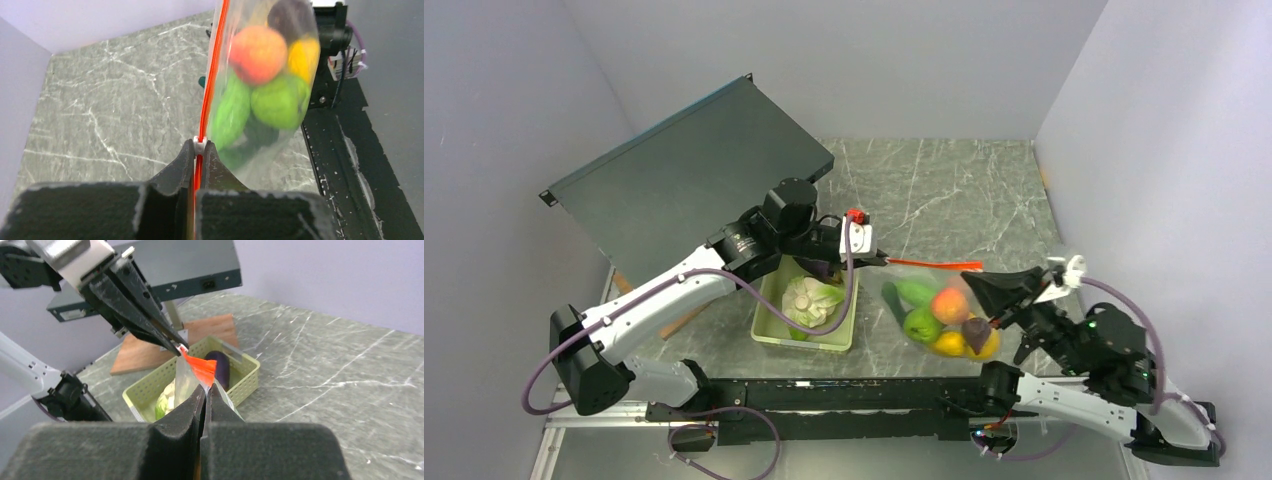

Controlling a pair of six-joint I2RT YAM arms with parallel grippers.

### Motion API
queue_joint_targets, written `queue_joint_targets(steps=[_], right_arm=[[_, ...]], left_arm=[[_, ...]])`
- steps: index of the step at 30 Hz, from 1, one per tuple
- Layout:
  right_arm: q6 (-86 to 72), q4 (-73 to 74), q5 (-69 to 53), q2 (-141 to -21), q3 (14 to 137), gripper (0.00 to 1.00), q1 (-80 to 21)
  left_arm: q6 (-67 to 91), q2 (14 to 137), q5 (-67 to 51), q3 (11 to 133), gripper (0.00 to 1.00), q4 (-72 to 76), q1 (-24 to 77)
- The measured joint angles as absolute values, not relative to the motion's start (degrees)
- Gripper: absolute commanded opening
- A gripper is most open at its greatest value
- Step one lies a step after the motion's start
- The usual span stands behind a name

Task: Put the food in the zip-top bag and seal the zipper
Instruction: Zip the zipper food storage bag at the center of the board.

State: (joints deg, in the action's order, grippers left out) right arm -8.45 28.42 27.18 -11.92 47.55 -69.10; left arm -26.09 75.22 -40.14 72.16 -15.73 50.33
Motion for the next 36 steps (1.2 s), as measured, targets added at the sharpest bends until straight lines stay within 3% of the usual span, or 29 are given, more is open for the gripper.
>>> queue_joint_targets(steps=[23, 25, 28, 33, 34, 35, 36], right_arm=[[-8.56, 38.63, 36.14, -4.47, 53.74, 0.00, -69.19], [-8.54, 38.61, 36.10, -4.69, 53.74, 0.00, -69.19], [-8.56, 38.39, 36.12, -5.96, 53.74, 0.00, -69.19], [-8.56, 34.98, 36.23, -12.56, 53.71, 0.00, -69.19], [-8.56, 34.28, 36.27, -14.31, 53.71, 0.00, -69.19], [-8.54, 33.47, 36.69, -16.71, 53.71, 0.00, -69.19], [-8.51, 32.51, 37.15, -19.73, 53.71, 0.00, -69.17]], left_arm=[[-30.39, 75.77, -31.64, 69.69, 0.00, -16.64, 49.43], [-30.39, 75.83, -31.59, 69.69, 0.14, -16.95, 49.41], [-30.50, 75.92, -31.62, 69.71, 0.46, -17.98, 49.28], [-30.68, 75.59, -31.14, 69.69, 0.69, -20.58, 49.23], [-30.70, 75.24, -30.70, 69.58, 0.84, -20.73, 49.63], [-30.74, 74.35, -29.52, 69.28, 0.88, -20.69, 50.46], [-31.09, 73.32, -28.47, 68.88, 0.98, -20.58, 51.33]])
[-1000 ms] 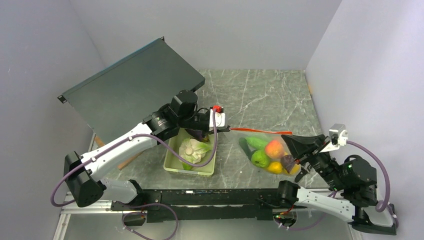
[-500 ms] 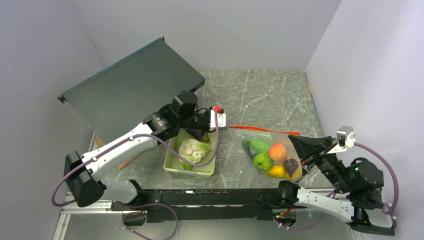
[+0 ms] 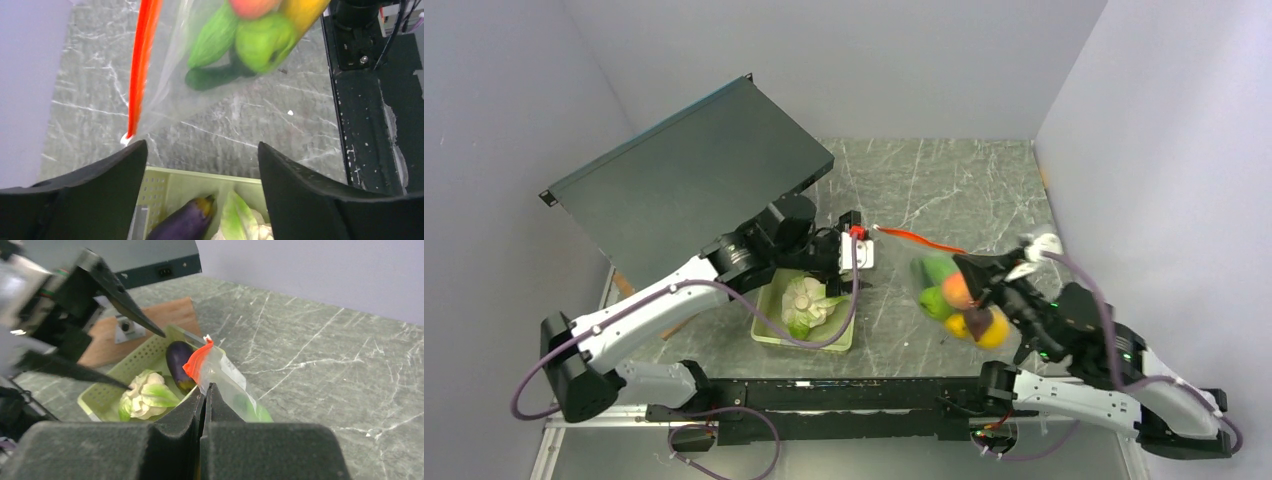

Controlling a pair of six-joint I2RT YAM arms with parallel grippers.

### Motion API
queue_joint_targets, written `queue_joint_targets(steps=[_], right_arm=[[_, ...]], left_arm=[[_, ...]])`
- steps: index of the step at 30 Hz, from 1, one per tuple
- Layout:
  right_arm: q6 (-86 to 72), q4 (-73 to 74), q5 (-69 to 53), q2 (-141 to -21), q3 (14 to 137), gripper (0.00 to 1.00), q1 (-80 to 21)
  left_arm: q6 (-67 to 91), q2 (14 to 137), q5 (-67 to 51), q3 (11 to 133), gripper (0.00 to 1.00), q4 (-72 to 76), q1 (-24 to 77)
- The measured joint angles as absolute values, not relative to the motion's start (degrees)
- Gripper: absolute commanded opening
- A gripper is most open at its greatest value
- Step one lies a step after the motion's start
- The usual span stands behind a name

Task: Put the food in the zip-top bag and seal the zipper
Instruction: Zip the zipper food storage bag at the center of the board, then place the zipper food storage bag at the center of the board.

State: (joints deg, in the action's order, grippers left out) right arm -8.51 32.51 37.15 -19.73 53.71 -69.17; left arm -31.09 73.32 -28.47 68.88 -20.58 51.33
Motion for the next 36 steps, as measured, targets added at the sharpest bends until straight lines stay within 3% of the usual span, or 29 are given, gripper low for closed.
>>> queue_joint_targets(steps=[11, 19, 24, 36], right_arm=[[-6.61, 26.63, 46.09, -45.21, 56.03, 0.00, -64.69], [-10.61, 25.54, 34.11, -57.98, 63.07, 0.00, -34.06], [-13.80, 27.57, 33.21, -63.92, 68.42, 0.00, -22.57], [-7.46, 21.89, 45.54, -73.03, 75.00, 0.00, -19.68]], left_arm=[[-32.64, 57.47, -2.94, 58.17, 1.00, -3.99, 58.04], [-38.54, 55.48, 16.05, 50.87, 1.00, 11.20, 63.00], [-39.92, 56.07, 24.38, 49.54, 1.00, 16.71, 62.98], [-39.86, 53.67, 31.64, 48.80, 1.00, 23.70, 61.67]])
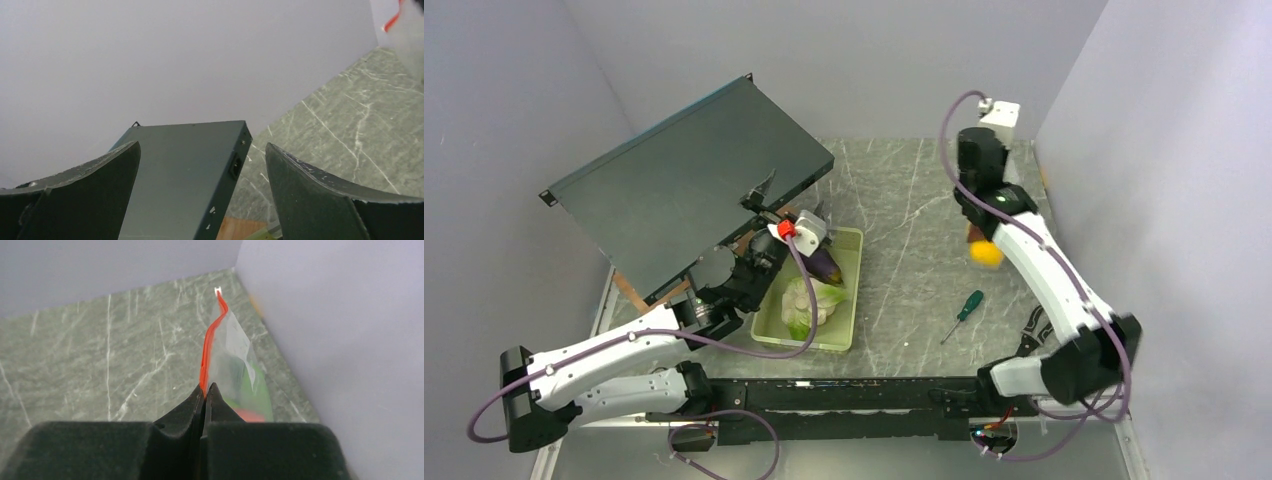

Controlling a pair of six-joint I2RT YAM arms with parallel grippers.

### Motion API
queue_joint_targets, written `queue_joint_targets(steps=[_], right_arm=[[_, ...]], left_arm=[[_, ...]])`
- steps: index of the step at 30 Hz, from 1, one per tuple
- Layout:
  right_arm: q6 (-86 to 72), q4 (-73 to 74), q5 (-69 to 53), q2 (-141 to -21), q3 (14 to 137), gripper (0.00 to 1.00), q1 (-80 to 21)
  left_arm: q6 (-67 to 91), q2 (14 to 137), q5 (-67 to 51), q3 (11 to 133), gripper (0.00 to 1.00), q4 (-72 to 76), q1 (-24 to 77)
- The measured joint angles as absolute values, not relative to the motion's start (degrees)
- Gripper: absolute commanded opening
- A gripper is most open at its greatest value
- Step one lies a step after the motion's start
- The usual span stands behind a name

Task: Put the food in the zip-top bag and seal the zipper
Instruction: Place the zipper food storage bag at the center of the board.

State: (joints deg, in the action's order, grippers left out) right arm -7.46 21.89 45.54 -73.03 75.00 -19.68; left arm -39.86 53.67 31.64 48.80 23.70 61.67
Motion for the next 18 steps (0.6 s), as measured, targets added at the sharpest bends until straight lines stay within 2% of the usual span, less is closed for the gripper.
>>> queue_joint_targets(steps=[5, 10, 15, 17, 18], right_arm=[[-6.39, 18.79, 43.77, -90.19, 77.47, 0.00, -23.59], [-5.72, 19.25, 41.17, -112.09, 87.05, 0.00, -31.86], [-6.76, 21.12, 35.05, -120.88, 90.35, 0.00, -34.87], [-7.09, 21.50, 33.32, -120.88, 90.37, 0.08, -34.46], [-7.11, 21.45, 32.71, -120.62, 90.39, 0.18, -34.20]], left_arm=[[-40.07, 53.15, 32.95, 47.53, 1.00, 25.91, 59.59], [-39.90, 52.88, 33.54, 47.09, 0.99, 26.76, 57.17], [-39.62, 52.64, 33.63, 47.09, 0.98, 26.76, 55.27], [-39.46, 52.66, 33.67, 47.09, 0.98, 26.68, 54.74], [-39.35, 52.66, 33.65, 47.09, 0.98, 26.68, 54.50]])
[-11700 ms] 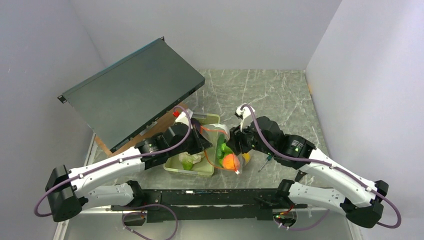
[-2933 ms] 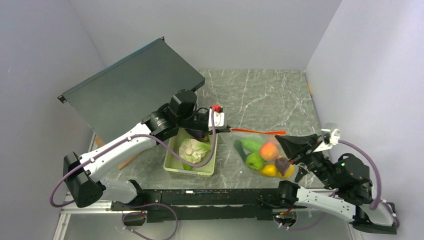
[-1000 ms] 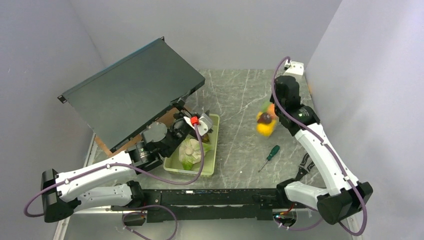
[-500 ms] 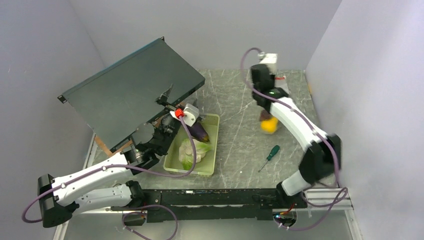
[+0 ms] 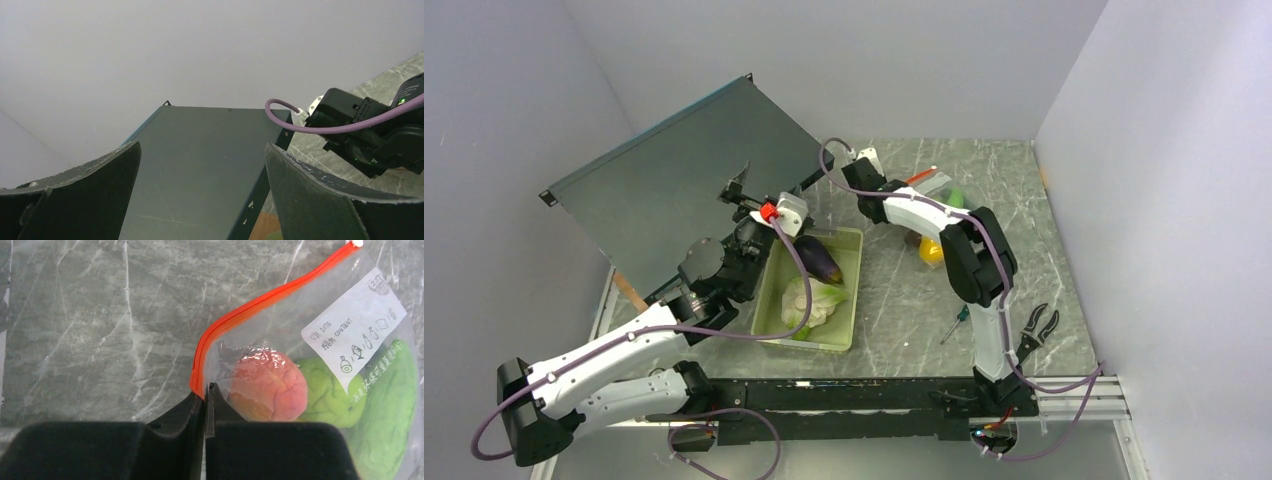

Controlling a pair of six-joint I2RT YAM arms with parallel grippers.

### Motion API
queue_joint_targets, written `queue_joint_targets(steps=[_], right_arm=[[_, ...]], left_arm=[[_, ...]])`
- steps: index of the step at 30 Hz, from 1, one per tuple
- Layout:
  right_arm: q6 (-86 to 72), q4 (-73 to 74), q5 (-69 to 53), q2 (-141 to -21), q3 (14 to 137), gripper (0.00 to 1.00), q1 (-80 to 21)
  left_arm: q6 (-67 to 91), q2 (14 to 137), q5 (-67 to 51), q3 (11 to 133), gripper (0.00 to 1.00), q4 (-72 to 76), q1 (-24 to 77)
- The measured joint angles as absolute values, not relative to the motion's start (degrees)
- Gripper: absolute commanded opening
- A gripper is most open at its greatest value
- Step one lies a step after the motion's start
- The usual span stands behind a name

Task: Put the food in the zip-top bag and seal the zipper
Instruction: Place the zipper food storage bag at the center of the board, then reset both arms

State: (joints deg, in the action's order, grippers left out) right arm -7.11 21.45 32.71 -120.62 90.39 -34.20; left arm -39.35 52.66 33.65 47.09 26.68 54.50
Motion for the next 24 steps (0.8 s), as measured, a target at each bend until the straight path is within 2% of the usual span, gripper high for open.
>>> queue_joint_targets(steps=[4, 7, 14, 15, 17, 24], right_arm=[[-7.33, 22.09, 30.52, -118.50, 90.06, 0.49, -33.36], [-7.55, 22.85, 28.77, -113.91, 87.64, 0.65, -33.06], [-9.26, 26.11, 25.26, -93.95, 79.68, 0.78, -33.01], [-9.50, 26.72, 24.86, -90.76, 78.89, 0.82, -32.97], [-9.93, 27.73, 23.42, -82.70, 76.97, 0.97, -32.84], [-10.28, 30.89, 19.51, -52.66, 74.81, 1.00, -32.67]], left_arm=[[-38.76, 52.66, 33.63, 47.09, 0.98, 26.50, 53.67], [-38.37, 52.64, 33.65, 47.09, 0.98, 26.50, 53.23], [-37.43, 51.22, 33.08, 47.18, 1.00, 24.95, 53.17], [-36.77, 50.72, 32.67, 47.42, 1.00, 23.83, 53.17], [-34.68, 49.63, 31.44, 49.15, 1.00, 19.59, 53.17], [-20.27, 43.35, 24.49, 63.00, 1.00, 2.00, 53.17]])
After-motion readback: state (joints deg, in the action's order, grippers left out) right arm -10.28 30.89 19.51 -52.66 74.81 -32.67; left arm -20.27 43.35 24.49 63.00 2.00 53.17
